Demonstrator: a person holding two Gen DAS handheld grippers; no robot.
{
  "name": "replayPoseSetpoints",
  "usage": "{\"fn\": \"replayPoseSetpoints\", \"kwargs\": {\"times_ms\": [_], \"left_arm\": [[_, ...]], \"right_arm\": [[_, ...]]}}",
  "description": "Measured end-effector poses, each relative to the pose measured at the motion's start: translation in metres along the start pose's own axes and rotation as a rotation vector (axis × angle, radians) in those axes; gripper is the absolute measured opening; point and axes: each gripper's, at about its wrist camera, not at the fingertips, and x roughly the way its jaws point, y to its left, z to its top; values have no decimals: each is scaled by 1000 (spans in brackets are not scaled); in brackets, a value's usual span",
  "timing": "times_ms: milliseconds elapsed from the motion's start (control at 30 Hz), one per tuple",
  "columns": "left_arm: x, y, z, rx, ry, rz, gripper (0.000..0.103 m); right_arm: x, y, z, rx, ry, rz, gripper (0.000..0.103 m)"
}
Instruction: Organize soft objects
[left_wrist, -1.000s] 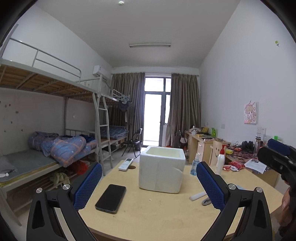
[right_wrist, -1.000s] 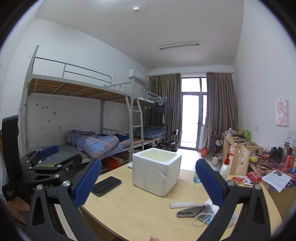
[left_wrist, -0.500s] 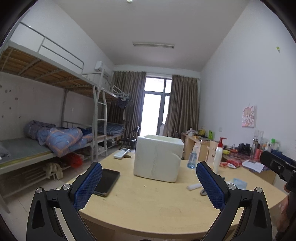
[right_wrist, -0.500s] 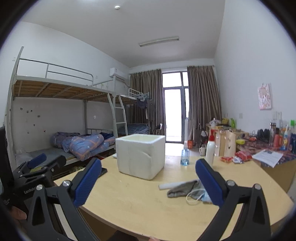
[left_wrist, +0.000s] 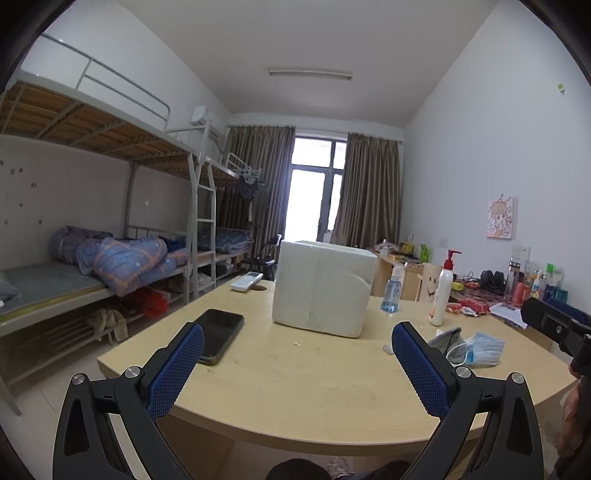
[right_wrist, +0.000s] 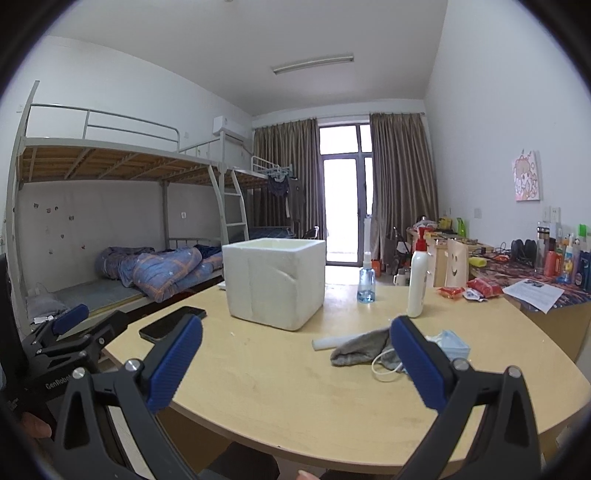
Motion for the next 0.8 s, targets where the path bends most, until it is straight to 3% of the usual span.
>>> {"fn": "replayPoseSetpoints", "kwargs": {"times_ms": [267, 800], "left_arm": [[6, -7, -4, 16, 7, 11, 102], [40, -50, -9, 65, 56, -104, 102]], "right_arm": [[10, -8, -3, 19, 31, 3, 103], [6, -56, -10, 91, 74, -100, 103]]}}
